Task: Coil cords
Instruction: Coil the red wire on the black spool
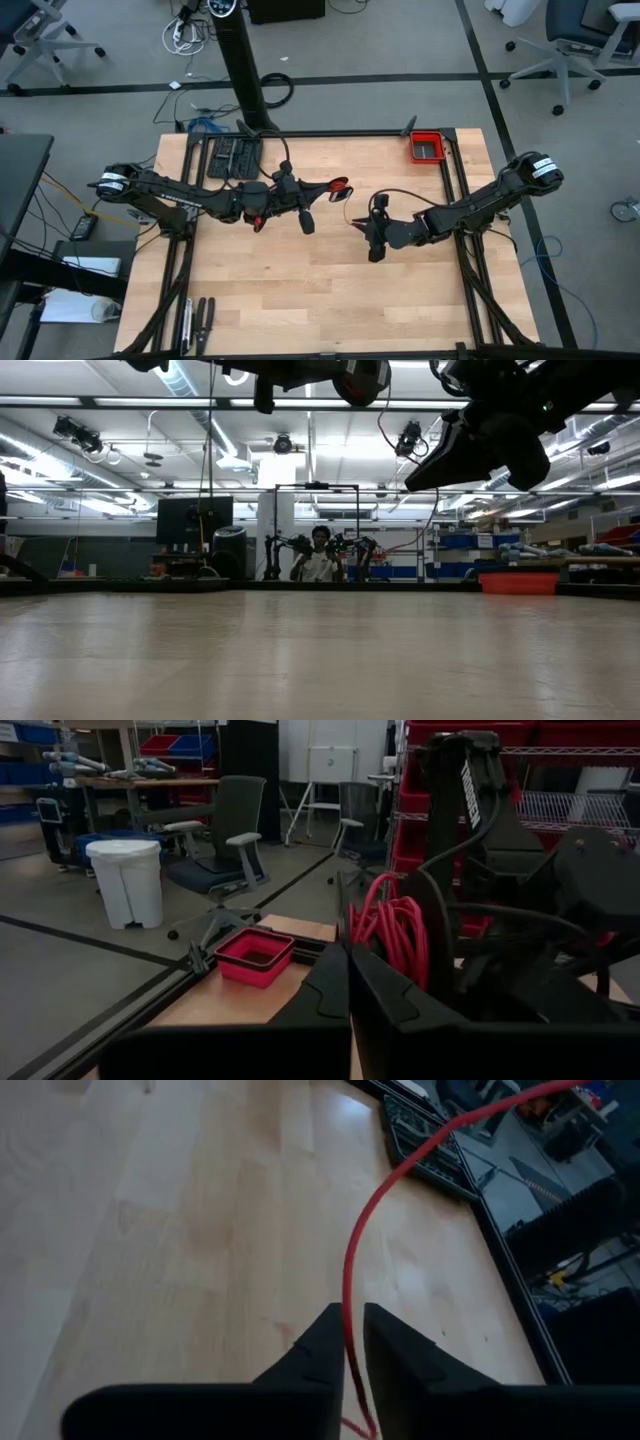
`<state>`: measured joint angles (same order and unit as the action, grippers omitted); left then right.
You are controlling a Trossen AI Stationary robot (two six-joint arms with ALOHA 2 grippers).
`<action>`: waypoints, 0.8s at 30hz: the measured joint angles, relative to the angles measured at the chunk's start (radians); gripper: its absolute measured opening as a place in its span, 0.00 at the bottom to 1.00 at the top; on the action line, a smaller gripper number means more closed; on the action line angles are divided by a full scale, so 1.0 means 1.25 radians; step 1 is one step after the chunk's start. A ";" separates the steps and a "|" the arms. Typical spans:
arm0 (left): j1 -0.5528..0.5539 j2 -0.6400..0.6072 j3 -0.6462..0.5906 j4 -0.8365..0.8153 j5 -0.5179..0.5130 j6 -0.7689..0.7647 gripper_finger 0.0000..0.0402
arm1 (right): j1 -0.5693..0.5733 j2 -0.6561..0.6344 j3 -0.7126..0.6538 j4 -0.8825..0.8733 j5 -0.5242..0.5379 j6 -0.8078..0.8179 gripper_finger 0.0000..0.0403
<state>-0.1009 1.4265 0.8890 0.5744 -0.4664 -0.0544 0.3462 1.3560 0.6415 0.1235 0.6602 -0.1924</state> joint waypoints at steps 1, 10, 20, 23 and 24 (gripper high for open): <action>0.000 0.000 0.000 0.001 0.000 0.000 0.00 | 0.000 0.000 0.000 -0.003 0.000 0.005 0.12; 0.000 0.000 0.000 0.001 0.000 0.000 0.00 | 0.000 -0.001 0.000 -0.019 0.001 0.012 0.16; 0.000 0.000 0.000 -0.003 0.000 0.000 0.00 | 0.000 -0.001 0.000 -0.020 0.001 0.012 0.15; 0.000 0.000 0.000 -0.003 0.000 0.000 0.00 | 0.000 -0.001 0.000 -0.020 0.001 0.012 0.15; 0.000 0.000 0.000 -0.004 0.000 0.000 0.00 | 0.000 -0.001 0.000 -0.020 0.001 0.012 0.15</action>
<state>-0.1009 1.4265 0.8890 0.5698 -0.4664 -0.0539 0.3467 1.3552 0.6415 0.0990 0.6609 -0.1773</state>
